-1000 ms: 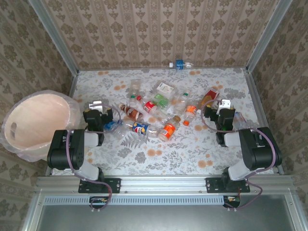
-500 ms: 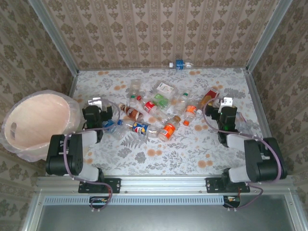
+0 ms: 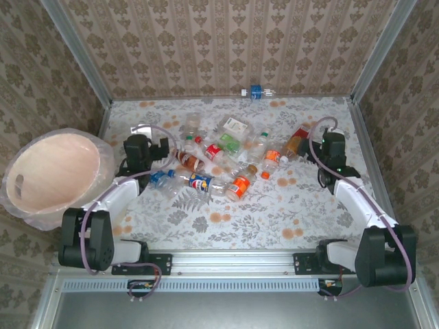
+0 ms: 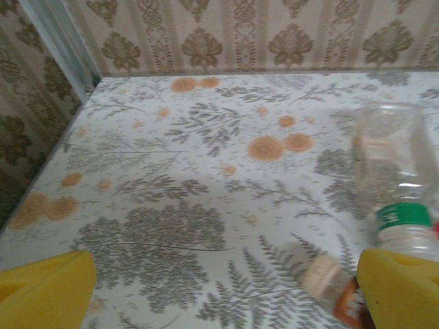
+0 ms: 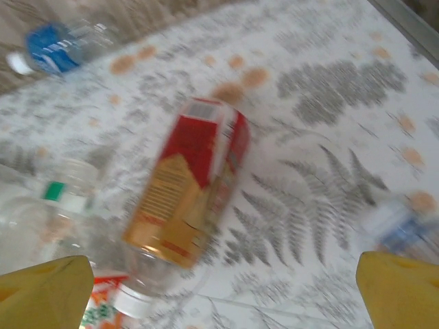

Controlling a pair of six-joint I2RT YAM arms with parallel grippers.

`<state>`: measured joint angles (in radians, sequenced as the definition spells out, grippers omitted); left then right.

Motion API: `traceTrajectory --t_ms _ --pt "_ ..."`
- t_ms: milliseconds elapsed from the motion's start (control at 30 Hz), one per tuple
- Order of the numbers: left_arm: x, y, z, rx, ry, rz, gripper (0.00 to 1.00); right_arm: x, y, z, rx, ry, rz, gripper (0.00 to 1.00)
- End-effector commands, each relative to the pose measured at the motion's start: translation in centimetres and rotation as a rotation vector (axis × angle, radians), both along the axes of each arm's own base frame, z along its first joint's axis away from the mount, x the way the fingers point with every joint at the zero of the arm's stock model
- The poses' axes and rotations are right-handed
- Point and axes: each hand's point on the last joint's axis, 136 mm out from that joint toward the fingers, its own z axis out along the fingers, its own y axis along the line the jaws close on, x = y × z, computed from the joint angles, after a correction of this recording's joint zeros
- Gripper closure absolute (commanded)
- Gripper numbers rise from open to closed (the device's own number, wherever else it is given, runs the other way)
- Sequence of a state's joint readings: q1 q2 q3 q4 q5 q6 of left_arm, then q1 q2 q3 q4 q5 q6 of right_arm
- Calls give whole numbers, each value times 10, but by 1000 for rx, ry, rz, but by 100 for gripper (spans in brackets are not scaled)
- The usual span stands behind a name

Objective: Put the plastic bottles in the bin

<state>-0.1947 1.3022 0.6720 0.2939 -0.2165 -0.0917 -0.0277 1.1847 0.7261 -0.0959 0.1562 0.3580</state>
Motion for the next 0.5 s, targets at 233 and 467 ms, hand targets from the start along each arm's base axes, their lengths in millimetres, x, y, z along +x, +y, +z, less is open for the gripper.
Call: traceTrajectory --t_ms 233,467 --pt "-13 -25 14 -312 79 15 0 -40 -82 -51 49 329 -45 0" --pt "-18 -30 23 -358 82 5 0 -34 -93 -91 -7 529 59 0"
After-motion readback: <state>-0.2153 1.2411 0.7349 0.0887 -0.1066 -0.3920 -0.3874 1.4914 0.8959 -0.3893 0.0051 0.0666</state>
